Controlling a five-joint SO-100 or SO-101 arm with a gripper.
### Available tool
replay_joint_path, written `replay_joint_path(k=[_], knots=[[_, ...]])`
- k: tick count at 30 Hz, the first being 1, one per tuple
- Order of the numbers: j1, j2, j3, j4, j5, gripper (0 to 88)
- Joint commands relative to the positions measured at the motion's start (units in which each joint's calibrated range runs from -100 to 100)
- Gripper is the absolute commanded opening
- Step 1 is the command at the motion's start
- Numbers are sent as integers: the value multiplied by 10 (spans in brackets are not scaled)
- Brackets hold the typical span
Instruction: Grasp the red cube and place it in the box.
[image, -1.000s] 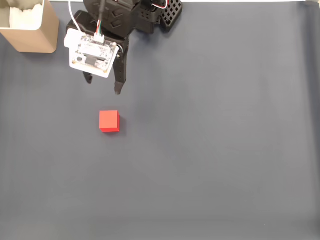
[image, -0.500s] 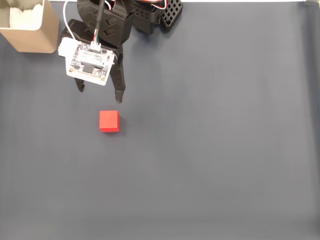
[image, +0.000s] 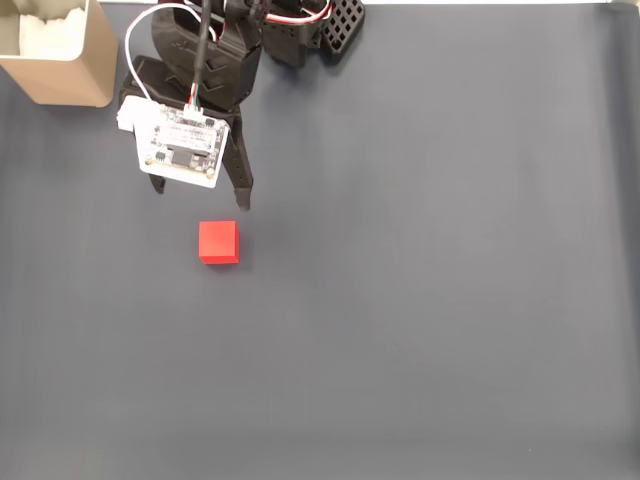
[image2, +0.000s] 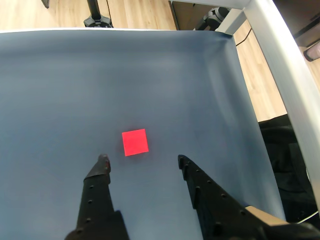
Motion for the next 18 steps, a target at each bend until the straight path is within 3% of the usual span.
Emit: replay_joint_path(k=[1, 18], knots=[[3, 6, 1, -21, 3, 336], [-26, 104, -2, -104, 1, 347]])
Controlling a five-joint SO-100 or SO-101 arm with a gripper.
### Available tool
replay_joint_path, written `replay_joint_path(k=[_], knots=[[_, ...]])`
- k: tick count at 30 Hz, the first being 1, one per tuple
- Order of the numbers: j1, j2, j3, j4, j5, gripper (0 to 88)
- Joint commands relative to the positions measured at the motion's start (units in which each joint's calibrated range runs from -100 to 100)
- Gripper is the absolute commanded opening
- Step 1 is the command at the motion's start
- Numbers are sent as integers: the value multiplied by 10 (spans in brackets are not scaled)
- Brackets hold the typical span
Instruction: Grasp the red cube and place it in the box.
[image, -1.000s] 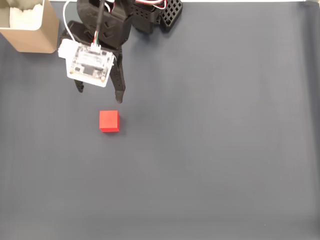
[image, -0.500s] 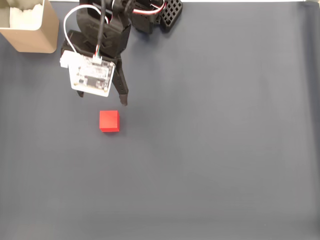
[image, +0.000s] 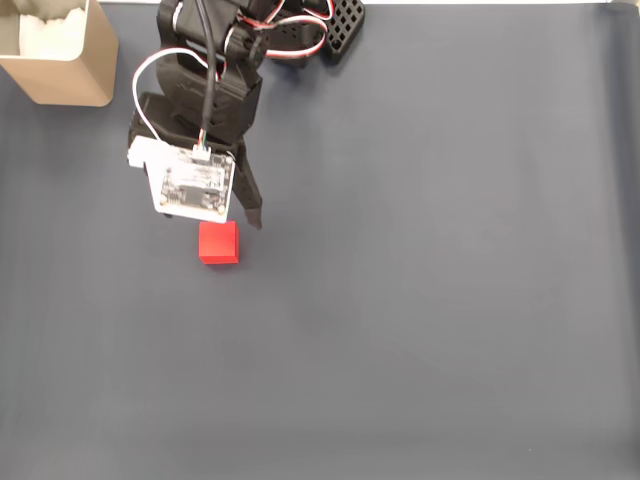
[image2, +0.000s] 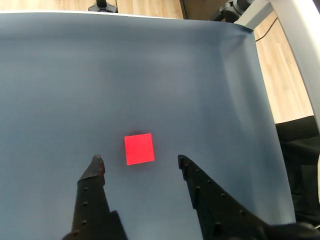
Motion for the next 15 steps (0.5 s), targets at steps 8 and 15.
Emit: replay_joint_path(k=[8, 15], knots=[[-24, 50, -33, -39, -8, 348], [-36, 72, -36, -55, -11, 348]])
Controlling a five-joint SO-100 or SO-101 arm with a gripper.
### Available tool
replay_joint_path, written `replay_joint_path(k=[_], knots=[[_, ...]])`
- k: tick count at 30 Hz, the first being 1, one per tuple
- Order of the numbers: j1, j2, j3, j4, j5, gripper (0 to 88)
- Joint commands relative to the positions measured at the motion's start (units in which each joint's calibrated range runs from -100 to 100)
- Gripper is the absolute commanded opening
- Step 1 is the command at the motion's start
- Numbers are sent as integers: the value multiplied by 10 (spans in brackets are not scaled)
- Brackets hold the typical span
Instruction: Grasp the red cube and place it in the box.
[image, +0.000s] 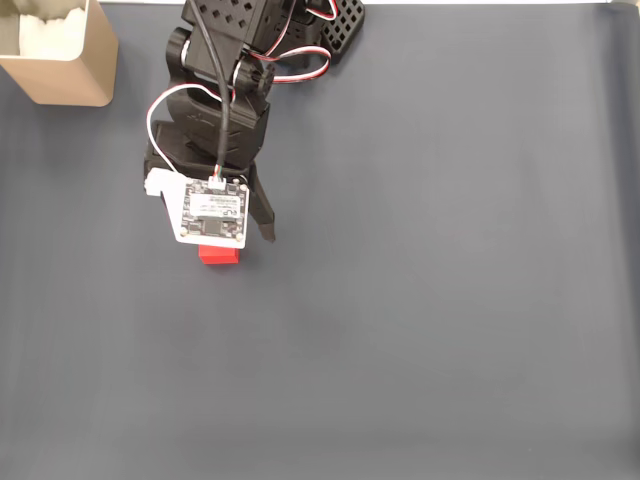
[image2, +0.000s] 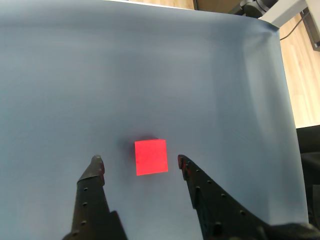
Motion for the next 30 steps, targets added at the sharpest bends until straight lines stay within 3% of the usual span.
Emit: replay_joint_path(k=[1, 30], knots=[[-7, 4, -34, -11, -9, 348], [-6, 59, -36, -30, -22, 348]])
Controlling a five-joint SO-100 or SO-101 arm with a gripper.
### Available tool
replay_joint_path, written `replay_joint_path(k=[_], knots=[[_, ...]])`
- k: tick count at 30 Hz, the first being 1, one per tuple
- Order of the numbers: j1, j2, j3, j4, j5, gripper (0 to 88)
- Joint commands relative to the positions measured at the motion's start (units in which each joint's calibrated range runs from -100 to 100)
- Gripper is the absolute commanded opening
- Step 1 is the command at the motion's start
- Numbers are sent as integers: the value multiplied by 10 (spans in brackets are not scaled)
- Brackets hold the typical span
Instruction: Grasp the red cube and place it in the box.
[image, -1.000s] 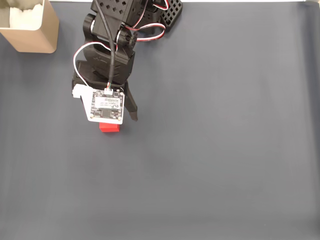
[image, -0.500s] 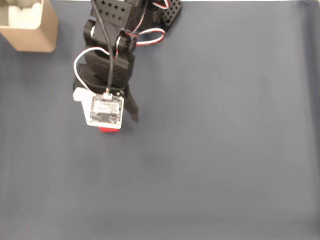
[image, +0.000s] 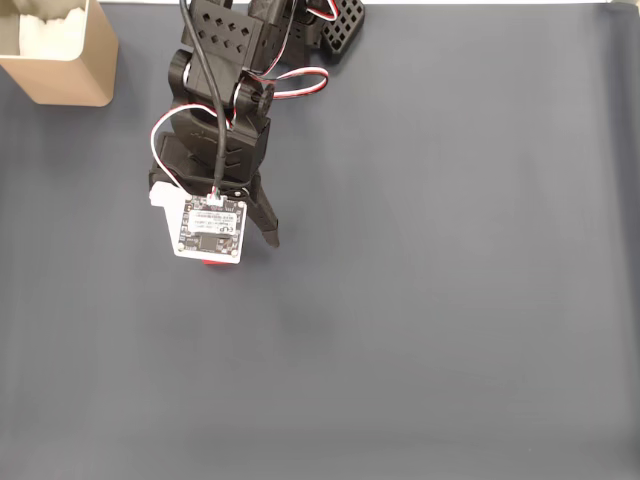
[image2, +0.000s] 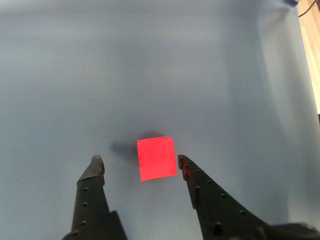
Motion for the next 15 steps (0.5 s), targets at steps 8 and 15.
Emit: replay_joint_path(k=[8, 15], knots=[[-6, 8, -38, -16, -6, 348], [-6, 19, -48, -16, -8, 348]])
